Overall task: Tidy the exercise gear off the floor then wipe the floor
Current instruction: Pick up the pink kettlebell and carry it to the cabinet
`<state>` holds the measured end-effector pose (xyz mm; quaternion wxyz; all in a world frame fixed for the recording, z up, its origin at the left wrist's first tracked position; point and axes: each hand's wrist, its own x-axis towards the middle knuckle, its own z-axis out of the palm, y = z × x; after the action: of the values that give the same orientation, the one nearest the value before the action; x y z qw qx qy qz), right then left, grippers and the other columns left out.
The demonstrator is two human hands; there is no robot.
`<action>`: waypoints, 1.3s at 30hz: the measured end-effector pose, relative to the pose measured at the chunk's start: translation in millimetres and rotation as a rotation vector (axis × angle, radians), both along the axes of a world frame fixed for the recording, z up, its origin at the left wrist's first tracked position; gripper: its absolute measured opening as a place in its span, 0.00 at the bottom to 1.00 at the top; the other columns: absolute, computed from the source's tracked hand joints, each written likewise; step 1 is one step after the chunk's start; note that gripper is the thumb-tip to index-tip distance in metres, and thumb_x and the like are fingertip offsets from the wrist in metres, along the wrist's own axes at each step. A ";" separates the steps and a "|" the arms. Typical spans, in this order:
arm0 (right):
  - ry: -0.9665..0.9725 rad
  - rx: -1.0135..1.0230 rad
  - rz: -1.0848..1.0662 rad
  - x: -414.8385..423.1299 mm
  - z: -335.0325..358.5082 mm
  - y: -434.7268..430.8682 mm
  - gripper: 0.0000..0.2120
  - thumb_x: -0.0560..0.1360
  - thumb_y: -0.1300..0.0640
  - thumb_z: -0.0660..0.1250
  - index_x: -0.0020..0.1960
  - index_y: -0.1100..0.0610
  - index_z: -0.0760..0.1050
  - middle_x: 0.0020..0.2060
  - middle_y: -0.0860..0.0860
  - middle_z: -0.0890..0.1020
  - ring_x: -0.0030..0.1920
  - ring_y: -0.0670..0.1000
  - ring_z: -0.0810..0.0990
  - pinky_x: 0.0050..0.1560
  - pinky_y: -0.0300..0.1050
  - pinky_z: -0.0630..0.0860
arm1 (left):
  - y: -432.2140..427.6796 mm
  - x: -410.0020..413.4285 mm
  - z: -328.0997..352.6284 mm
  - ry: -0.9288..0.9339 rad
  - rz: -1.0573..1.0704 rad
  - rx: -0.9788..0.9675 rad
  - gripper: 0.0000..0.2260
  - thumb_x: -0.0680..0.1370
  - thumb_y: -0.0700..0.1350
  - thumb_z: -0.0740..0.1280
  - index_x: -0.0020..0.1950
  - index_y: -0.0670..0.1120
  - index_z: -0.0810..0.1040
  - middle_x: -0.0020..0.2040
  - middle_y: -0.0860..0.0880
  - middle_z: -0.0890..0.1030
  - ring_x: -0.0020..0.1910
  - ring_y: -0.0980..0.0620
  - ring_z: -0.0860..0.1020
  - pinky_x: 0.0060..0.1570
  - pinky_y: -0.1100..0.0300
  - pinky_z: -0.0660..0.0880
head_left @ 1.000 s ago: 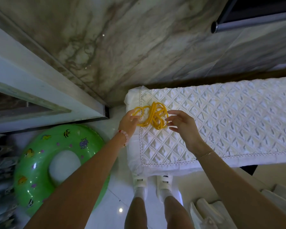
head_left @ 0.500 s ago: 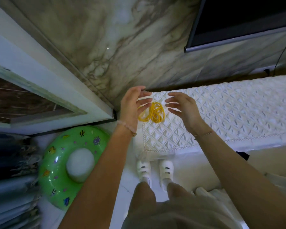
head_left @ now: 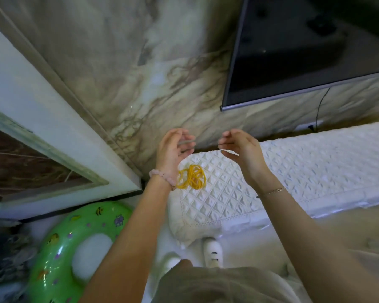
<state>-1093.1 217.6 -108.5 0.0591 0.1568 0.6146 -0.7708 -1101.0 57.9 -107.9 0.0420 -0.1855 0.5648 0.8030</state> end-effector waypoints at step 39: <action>0.093 0.101 -0.915 247.7 68.7 -85.0 0.08 0.78 0.58 0.61 0.47 0.56 0.80 0.38 0.50 0.82 0.39 0.48 0.81 0.41 0.37 0.78 | -19.4 126.7 72.2 0.170 -1.002 -0.037 0.10 0.80 0.42 0.57 0.43 0.46 0.76 0.37 0.49 0.80 0.33 0.54 0.79 0.39 0.61 0.76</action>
<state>-845.3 132.6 -39.8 -0.3224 0.3799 0.5211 -0.6930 -974.3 38.5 -35.7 0.3728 0.1734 0.6000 0.6863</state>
